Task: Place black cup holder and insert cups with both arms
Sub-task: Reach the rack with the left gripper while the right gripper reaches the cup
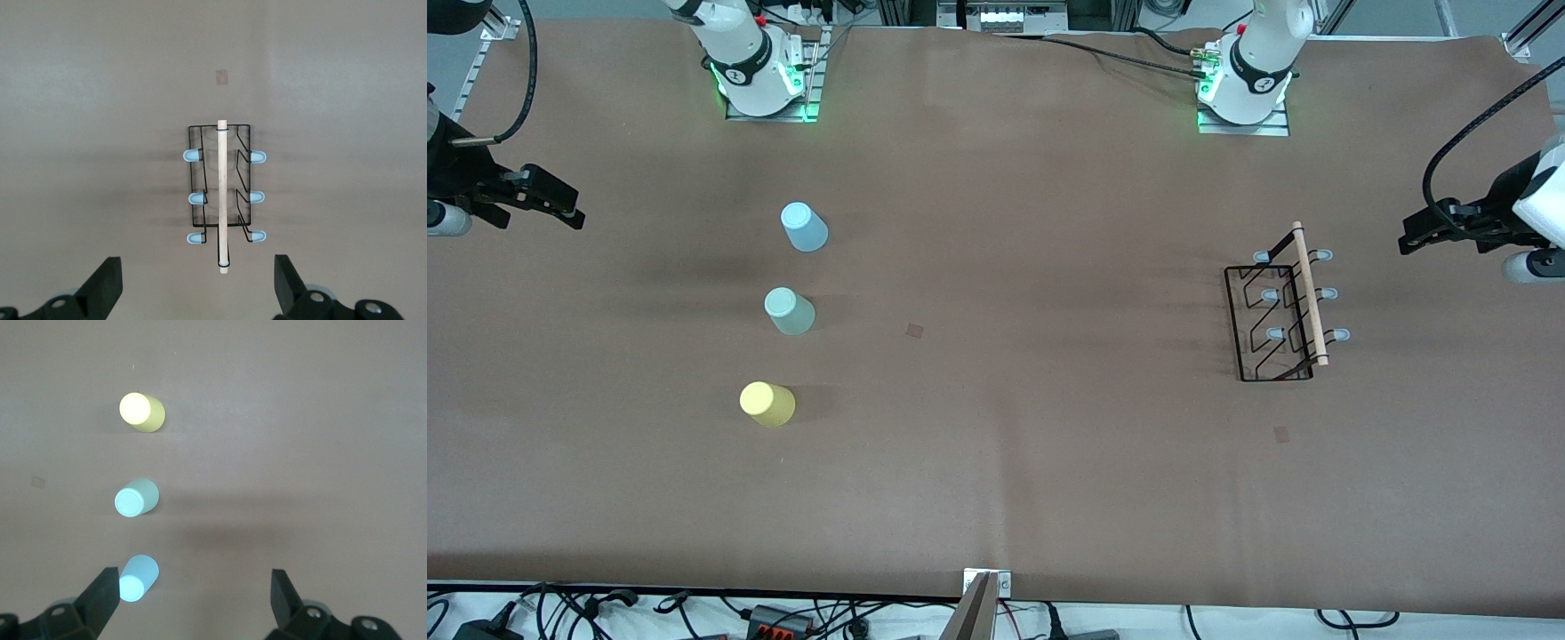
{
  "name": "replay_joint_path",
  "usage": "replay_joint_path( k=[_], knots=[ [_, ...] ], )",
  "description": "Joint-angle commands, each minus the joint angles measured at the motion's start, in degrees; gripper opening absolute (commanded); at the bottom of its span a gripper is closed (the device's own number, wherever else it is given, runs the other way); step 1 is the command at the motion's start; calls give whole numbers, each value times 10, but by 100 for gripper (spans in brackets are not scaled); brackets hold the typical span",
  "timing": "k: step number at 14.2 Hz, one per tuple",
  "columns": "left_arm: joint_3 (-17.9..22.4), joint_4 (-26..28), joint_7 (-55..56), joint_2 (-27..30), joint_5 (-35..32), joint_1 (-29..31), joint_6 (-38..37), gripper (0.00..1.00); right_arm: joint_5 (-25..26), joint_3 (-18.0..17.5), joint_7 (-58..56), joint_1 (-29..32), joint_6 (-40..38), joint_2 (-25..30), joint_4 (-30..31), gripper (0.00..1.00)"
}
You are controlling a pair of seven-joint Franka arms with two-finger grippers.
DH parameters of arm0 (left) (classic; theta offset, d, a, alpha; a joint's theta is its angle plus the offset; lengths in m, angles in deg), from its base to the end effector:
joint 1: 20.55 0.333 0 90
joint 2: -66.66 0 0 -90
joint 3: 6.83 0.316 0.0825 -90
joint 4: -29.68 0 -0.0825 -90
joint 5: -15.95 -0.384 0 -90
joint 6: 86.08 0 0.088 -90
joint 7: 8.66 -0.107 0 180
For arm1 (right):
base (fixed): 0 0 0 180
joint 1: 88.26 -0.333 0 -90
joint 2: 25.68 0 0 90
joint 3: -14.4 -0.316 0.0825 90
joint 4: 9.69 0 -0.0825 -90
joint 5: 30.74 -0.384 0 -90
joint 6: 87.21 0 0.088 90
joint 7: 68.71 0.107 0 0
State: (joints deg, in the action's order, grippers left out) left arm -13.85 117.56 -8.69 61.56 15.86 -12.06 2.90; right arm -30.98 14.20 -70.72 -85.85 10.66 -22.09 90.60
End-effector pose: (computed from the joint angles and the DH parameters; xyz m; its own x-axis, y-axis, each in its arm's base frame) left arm 0.5779 0.0181 0.5903 0.9973 0.0248 -0.0691 0.0255 -0.9996 0.0093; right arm 0.5433 -0.0205 0.5855 0.9998 -0.0041 0.0205 -0.0040 -1.0000 -0.0032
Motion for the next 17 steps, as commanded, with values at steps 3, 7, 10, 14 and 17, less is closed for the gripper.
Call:
replay_joint_path(
  k=[3, 7, 10, 14, 17],
  knots=[
    [1, -19, -54, -1, 6, 5, -47, 100, 5, -2, 3, 0, 2, 15, 14, 100],
    [-8, -11, -54, -6, 10, 0, -56, 100, 5, -2, 3, 0, 0, 15, 14, 100],
    [-8, -8, -50, -50, 11, -5, -39, 100, 4, -2, 3, 0, 2, 12, 14, 100],
    [-12, 96, -47, -49, 10, -5, 63, 100, 3, -3, 3, -5, 4, -16, 11, 100],
    [-13, 220, -47, -10, 4, -4, 181, 100, 3, -3, 3, -21, 6, -56, 7, 100]
  ],
)
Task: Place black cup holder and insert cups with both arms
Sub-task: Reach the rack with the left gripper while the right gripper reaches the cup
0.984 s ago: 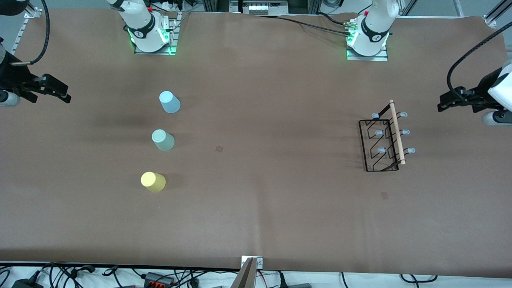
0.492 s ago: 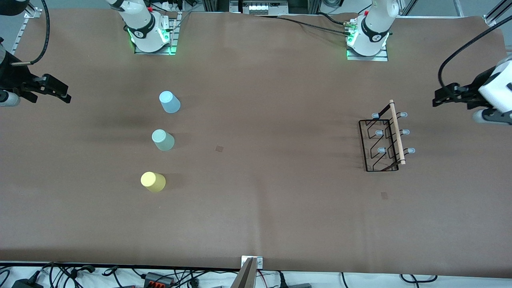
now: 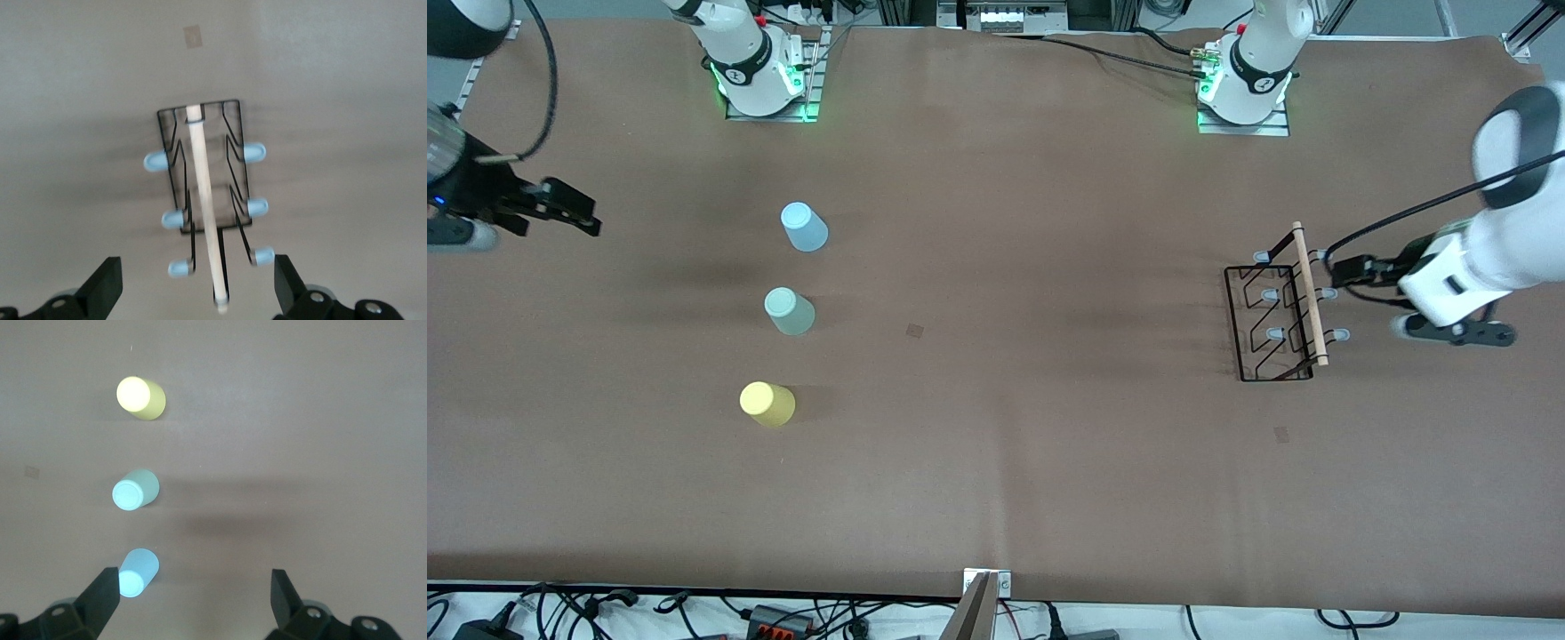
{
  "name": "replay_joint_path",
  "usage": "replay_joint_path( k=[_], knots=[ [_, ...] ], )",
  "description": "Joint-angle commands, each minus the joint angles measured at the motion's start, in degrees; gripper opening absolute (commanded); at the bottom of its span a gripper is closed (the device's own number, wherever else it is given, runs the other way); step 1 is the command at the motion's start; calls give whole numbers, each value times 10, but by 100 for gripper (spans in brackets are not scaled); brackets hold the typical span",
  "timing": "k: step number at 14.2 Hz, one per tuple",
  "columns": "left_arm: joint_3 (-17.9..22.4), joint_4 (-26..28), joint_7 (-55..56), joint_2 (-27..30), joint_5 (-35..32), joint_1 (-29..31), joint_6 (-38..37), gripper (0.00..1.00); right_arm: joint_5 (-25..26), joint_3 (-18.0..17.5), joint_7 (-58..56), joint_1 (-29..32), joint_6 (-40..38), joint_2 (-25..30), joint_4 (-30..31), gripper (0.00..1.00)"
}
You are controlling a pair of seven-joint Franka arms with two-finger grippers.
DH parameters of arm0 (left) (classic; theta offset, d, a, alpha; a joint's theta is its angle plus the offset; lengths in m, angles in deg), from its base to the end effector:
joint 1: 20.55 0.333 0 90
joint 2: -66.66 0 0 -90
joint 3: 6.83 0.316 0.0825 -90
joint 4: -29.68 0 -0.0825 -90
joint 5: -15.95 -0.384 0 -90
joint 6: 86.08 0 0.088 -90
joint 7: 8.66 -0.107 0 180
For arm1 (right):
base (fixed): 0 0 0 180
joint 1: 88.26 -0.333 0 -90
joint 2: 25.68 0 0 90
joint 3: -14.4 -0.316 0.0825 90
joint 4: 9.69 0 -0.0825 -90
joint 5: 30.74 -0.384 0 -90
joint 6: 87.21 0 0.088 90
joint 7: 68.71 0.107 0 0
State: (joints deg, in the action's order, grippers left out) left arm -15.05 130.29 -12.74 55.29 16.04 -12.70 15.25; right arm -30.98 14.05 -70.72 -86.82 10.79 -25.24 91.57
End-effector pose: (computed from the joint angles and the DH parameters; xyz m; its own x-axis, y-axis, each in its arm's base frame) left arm 0.5967 0.0007 0.4390 0.9804 -0.0796 -0.1802 -0.0730 -0.9964 0.0426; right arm 0.5553 -0.0102 0.5474 0.9987 0.0155 -0.0490 0.0152 -0.9999 -0.0058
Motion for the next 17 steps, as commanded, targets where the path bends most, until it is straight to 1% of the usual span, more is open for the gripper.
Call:
replay_joint_path(
  k=[1, 2, 4, 5, 7, 9, 11, 12, 15, 16, 17],
  knots=[
    [-1, 121, -6, 56, 3, 2, 83, 100, 3, -2, 3, -21, 5, -44, -4, 100],
    [-1, 154, -6, 67, 3, 2, 111, 100, 4, -2, 3, -28, 3, -62, -8, 100],
    [-1, 220, -6, 86, 3, 2, 180, 100, 2, -2, 4, -44, 24, -95, -9, 100],
    [-2, 238, -4, 93, 3, 2, 197, 100, 1, -2, 5, -56, 39, -115, -9, 100],
    [-16, 263, 29, 97, 3, 4, 206, 100, 0, -2, 9, -74, 64, -150, -5, 100],
    [-32, 271, 59, 97, 2, 4, 209, 92, -1, -3, 69, -90, 92, -179, -4, 100],
    [-33, 271, 59, 93, -6, 4, 216, 84, -1, -2, 110, -116, 111, -198, -2, 100],
    [-34, 271, 59, 91, -19, 4, 217, 81, -1, -2, 131, -116, 114, -211, -1, 100],
    [-34, 271, 58, 81, -37, 8, 236, 77, -4, -3, 145, -115, 154, -229, 24, 100],
    [-34, 271, 58, 75, -37, 9, 237, 73, -6, -3, 147, -114, 163, -234, 33, 100],
    [-33, 271, 57, 73, -38, 9, 242, 67, -24, -3, 154, -114, 171, -238, 42, 100]
  ],
)
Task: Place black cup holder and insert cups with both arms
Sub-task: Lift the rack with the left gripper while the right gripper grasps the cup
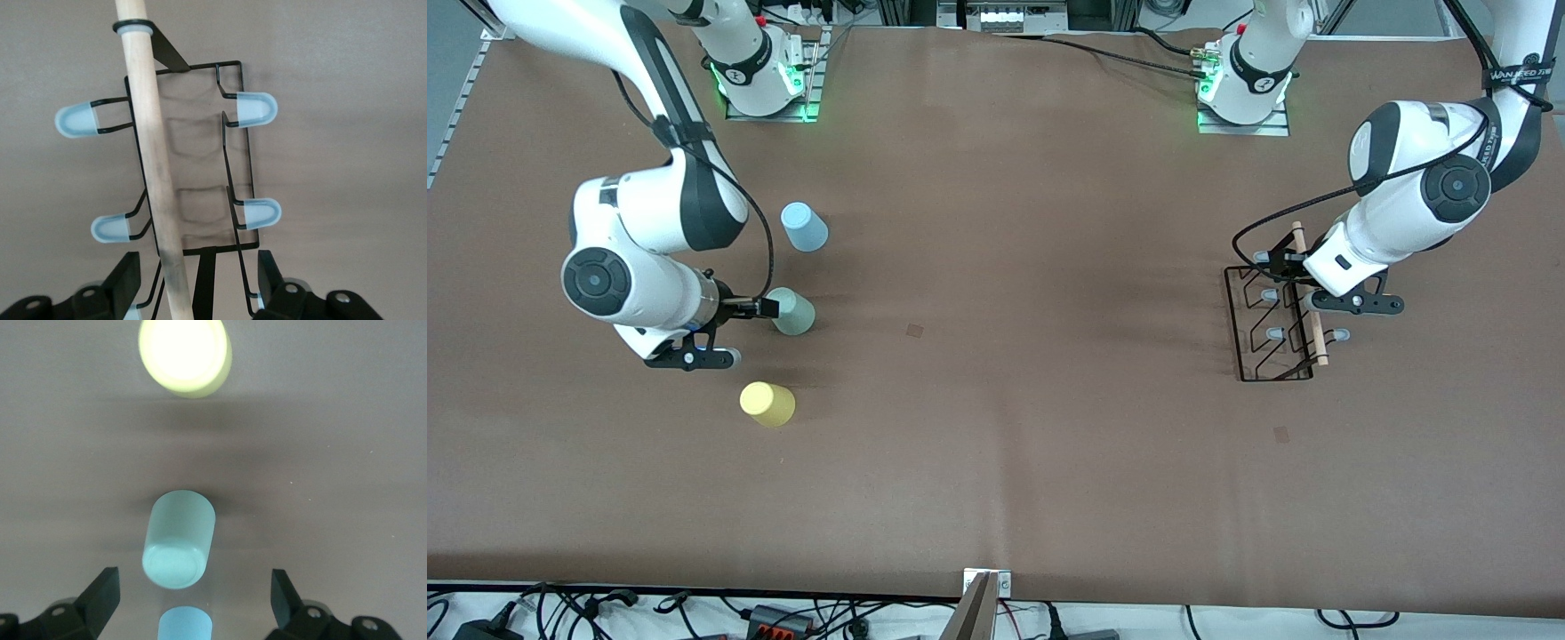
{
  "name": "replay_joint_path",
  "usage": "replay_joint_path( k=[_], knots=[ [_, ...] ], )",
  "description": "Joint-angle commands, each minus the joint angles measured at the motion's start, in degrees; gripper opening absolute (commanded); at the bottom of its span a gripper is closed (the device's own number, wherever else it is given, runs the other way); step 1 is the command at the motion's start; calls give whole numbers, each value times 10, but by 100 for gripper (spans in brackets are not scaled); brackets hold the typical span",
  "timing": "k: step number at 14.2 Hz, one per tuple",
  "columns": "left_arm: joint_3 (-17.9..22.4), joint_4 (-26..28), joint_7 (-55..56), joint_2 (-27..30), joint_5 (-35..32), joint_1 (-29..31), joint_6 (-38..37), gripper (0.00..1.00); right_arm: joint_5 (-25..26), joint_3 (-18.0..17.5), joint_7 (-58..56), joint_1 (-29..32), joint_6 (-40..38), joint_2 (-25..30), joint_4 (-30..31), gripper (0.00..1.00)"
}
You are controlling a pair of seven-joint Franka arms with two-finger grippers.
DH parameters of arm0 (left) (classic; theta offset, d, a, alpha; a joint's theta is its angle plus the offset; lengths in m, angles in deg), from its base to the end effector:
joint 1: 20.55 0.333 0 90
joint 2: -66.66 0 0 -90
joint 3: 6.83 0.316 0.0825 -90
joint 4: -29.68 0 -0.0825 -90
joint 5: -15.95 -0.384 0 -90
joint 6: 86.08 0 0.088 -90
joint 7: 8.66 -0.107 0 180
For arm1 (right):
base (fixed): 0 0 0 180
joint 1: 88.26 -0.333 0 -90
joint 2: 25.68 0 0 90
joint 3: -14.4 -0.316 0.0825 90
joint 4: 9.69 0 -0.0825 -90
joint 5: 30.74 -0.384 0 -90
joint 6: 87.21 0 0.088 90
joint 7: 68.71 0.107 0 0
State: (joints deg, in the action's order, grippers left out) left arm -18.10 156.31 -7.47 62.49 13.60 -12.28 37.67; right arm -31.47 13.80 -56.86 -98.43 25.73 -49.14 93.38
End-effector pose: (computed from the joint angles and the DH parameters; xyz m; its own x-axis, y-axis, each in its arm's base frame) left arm 0.5235 -0.0255 0.3374 0.9911 -0.0552 -0.1210 -0.0579 -0.9981 -0.0194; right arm 0.6086 0.1162 0.3031 0.9721 -0.0289 -0.2329 -0.0215 -0.9992 0.0342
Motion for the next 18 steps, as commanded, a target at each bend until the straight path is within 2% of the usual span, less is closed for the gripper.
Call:
replay_joint_path(
  k=[1, 2, 5, 6, 7, 9, 10, 13, 15, 18],
  knots=[
    [-2, 11, 4, -3, -13, 6, 21, 61, -45, 0, 19, 4, 31, -2, 34, 100],
    [-2, 11, 4, -7, -13, 7, 22, 51, -65, 0, 19, 5, 37, -5, 41, 100],
    [-2, 10, 2, -10, -13, 7, 22, 17, -70, 0, 19, 2, 45, -14, 49, 100],
    [-1, 6, 1, -9, -13, 7, 20, 8, -70, 0, 20, 3, 51, -16, 54, 100],
    [0, 4, 1, -8, -14, 7, 13, 3, -71, 0, 20, 3, 57, -17, 60, 100],
    [-3, -22, 2, -6, -14, 3, -42, 1, -74, 0, 22, 2, 60, -19, 62, 100],
    [-7, -61, 0, -7, -14, -6, -113, 1, -74, 0, 22, 2, 60, -21, 62, 100],
    [-59, -208, 33, -31, -4, -47, -297, 1, -75, 0, 23, 1, 66, -27, 61, 100],
    [-96, -294, 121, -60, -2, -79, -357, 1, -75, 0, 25, 1, 66, -31, 61, 100],
    [-118, -383, 202, -99, 13, -146, -367, 1, -75, 0, 26, -6, 64, -39, 61, 100]
  ],
)
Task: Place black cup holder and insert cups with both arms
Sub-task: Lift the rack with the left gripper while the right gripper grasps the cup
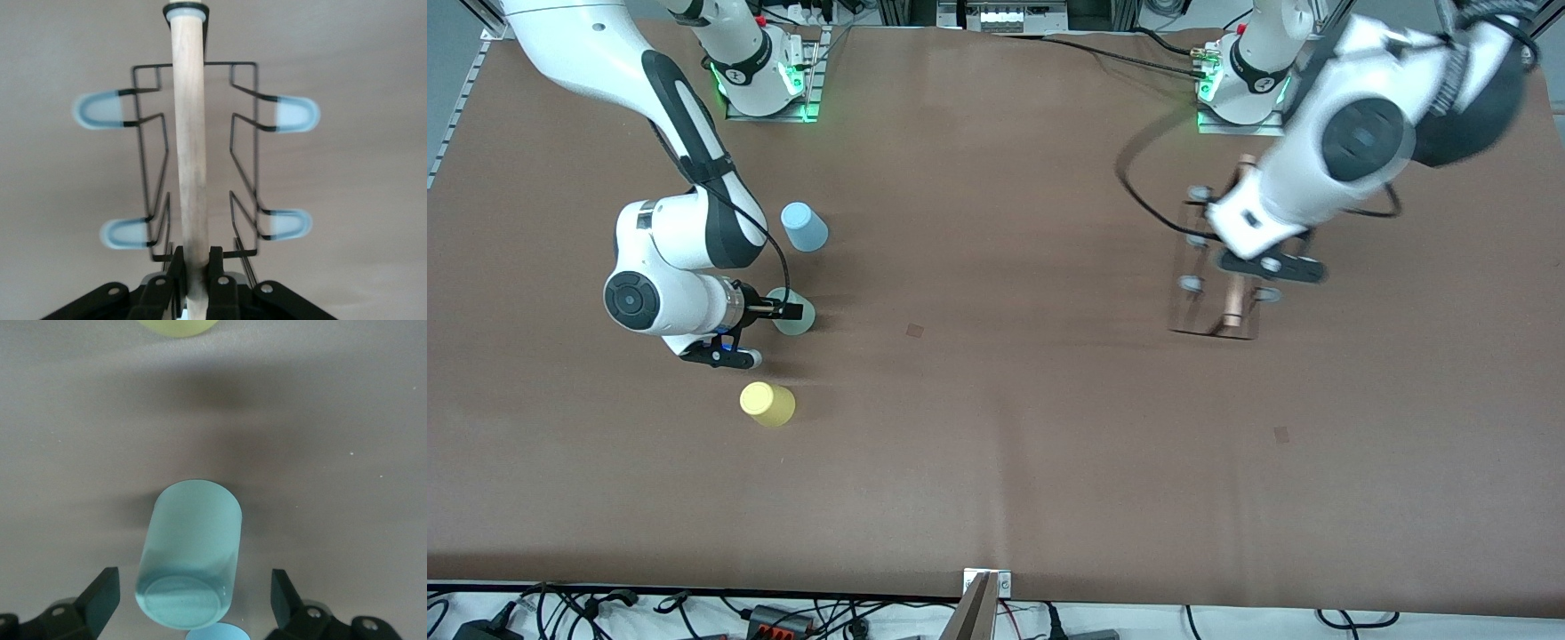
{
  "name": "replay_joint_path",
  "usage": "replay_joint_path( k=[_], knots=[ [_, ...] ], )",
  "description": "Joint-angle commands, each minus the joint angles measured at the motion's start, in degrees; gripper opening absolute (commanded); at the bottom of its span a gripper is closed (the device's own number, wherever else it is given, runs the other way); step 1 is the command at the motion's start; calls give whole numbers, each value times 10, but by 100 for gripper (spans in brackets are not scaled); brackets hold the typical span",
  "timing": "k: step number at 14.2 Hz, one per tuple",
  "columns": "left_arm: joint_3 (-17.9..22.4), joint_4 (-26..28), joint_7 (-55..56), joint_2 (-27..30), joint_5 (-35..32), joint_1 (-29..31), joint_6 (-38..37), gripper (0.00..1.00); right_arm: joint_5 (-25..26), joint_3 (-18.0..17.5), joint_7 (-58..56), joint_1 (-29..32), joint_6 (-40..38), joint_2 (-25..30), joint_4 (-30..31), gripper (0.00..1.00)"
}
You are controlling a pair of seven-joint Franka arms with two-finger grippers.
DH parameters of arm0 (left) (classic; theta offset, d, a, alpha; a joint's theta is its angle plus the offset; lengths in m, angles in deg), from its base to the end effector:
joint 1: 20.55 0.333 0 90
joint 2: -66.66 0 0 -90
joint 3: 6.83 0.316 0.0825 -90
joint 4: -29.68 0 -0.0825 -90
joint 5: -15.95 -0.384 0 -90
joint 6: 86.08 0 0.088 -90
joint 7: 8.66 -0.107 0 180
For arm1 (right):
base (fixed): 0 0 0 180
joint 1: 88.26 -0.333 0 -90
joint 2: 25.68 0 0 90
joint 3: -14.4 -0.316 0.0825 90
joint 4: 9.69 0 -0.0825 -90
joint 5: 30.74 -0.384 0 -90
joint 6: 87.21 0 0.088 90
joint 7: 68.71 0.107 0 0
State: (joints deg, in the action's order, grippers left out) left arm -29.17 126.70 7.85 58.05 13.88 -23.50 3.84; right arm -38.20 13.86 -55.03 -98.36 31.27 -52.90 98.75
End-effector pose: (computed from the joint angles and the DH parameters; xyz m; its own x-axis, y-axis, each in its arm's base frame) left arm 0.5262 -0.2320 0.4883 0.9554 -0.1488 -0.2552 -0.1673 -0.9845 -0.0527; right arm 0.5866 0.1169 0.2314 0.9420 -0.1224 -0.3124 -0.1359 -0.9905 -0.0217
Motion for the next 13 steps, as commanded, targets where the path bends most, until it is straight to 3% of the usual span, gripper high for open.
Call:
replay_joint_path(
  k=[1, 5, 6, 8, 9, 11, 13],
  knots=[
    [-7, -121, 84, -78, 20, -54, -31, 1, -8, -1, 8, -9, 10, -3, 7, 100],
    [-7, -223, 195, -181, 43, -162, -2, 1, -10, -1, 8, -10, 8, -10, 7, 100],
    [-6, -249, 220, -209, 43, -182, 13, 1, -10, -1, 7, -9, 5, -11, 7, 91],
    [-4, -281, 255, -253, 41, -210, 46, 1, -10, -1, 8, -10, 1, -8, 3, 55],
    [-1, -283, 265, -267, 39, -225, 73, 1, -10, -1, 6, -10, -6, -6, -4, 42],
    [1, -282, 269, -288, 33, -240, 110, 1, -10, -1, 4, -8, -48, -5, -42, 32],
    [1, -281, 290, -303, 21, -251, 142, 1, -10, -1, 3, -7, -109, -5, -104, 29]
  ],
)
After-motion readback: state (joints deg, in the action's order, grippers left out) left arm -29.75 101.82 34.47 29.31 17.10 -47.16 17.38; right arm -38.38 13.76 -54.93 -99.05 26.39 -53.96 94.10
